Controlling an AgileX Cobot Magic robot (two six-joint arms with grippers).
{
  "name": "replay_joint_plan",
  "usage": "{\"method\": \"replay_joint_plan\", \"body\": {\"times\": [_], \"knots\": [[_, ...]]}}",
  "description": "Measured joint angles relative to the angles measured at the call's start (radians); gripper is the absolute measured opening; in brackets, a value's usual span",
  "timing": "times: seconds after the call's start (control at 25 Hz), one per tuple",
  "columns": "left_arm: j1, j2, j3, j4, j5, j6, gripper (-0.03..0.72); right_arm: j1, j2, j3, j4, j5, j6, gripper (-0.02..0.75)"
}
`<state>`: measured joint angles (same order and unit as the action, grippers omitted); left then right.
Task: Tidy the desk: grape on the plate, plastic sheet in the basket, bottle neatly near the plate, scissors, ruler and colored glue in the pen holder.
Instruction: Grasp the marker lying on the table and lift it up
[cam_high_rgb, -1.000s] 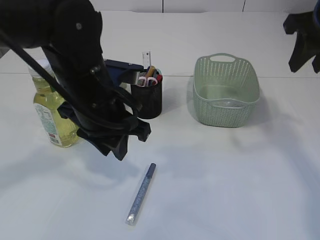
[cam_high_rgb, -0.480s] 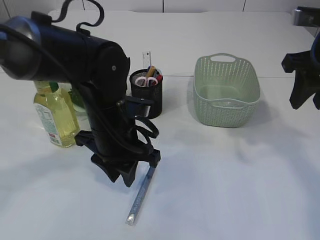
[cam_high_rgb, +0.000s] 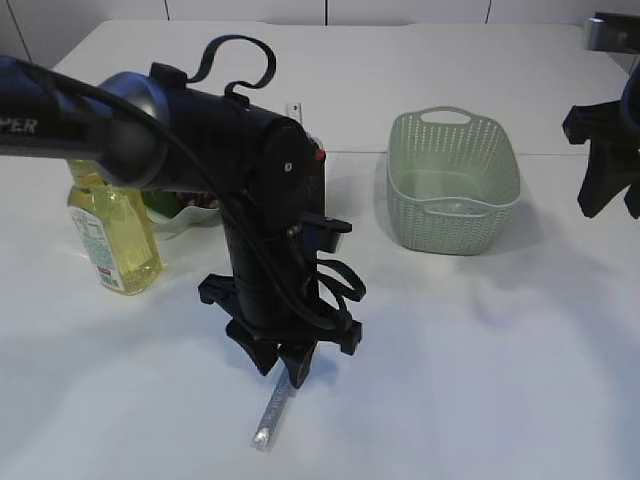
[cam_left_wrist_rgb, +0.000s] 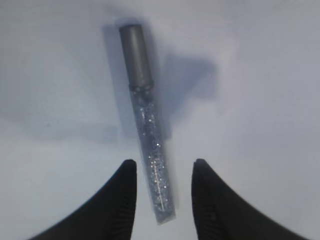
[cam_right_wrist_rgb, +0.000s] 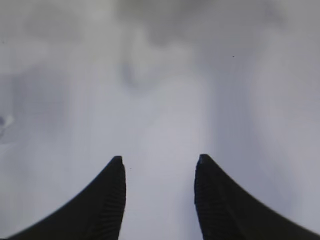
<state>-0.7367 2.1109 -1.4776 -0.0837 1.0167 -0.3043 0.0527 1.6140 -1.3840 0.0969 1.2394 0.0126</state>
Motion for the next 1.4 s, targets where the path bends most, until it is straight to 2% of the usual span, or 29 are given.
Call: {"method": "replay_joint_plan", "body": {"times": [1.04,1.4], "knots": [[0.0,0.08,-0.002,0.002,-0.027,0.001,0.276,0.0,0.0,0.0,0.058,-0.001,-0.037,0.364],[0.0,0.092,-0.004,-0.002,-0.031,0.016,0.237,0.0,0.0,0.0,0.061,-0.001,-0.038,0.364]]}}
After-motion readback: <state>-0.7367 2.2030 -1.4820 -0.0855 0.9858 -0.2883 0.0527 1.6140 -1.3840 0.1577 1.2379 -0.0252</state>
